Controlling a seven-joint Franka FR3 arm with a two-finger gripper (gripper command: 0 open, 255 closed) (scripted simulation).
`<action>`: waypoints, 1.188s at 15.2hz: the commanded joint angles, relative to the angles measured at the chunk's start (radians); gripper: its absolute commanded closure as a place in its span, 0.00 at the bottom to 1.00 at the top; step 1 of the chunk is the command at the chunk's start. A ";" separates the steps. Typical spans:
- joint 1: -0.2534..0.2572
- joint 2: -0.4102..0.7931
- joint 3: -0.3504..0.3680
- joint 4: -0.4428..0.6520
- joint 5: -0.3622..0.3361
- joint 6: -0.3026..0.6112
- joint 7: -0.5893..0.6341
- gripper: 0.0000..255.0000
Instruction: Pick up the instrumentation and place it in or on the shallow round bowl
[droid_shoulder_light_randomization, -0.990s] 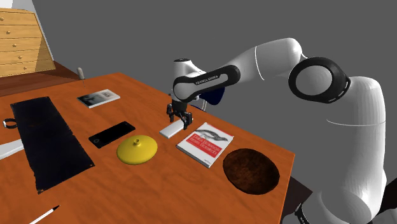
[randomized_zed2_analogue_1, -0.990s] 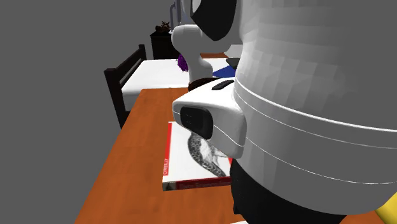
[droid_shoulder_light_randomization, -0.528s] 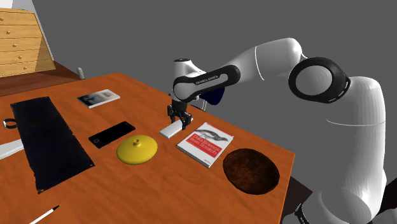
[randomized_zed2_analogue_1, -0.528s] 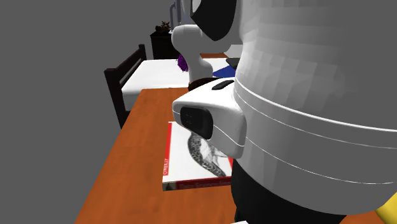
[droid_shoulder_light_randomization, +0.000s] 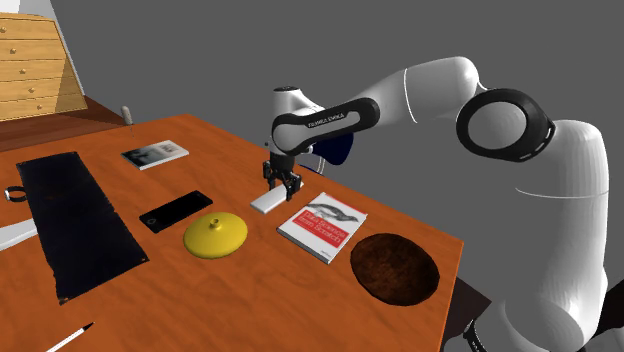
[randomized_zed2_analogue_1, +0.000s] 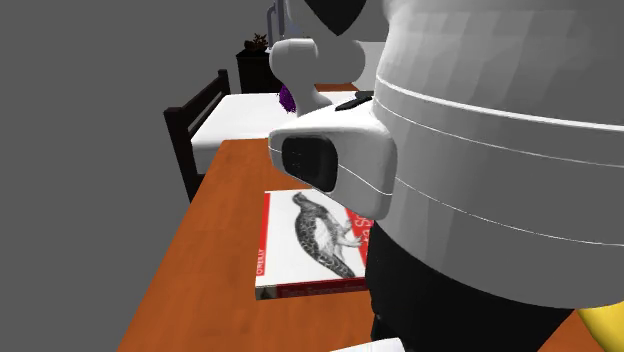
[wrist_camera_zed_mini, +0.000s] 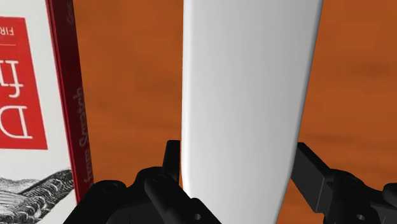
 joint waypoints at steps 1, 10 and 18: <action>-0.002 -0.014 0.003 0.010 0.005 -0.023 -0.003 1.00; -0.004 -0.052 0.011 0.077 0.022 -0.126 -0.014 1.00; -0.002 -0.073 0.016 0.156 0.031 -0.224 -0.020 1.00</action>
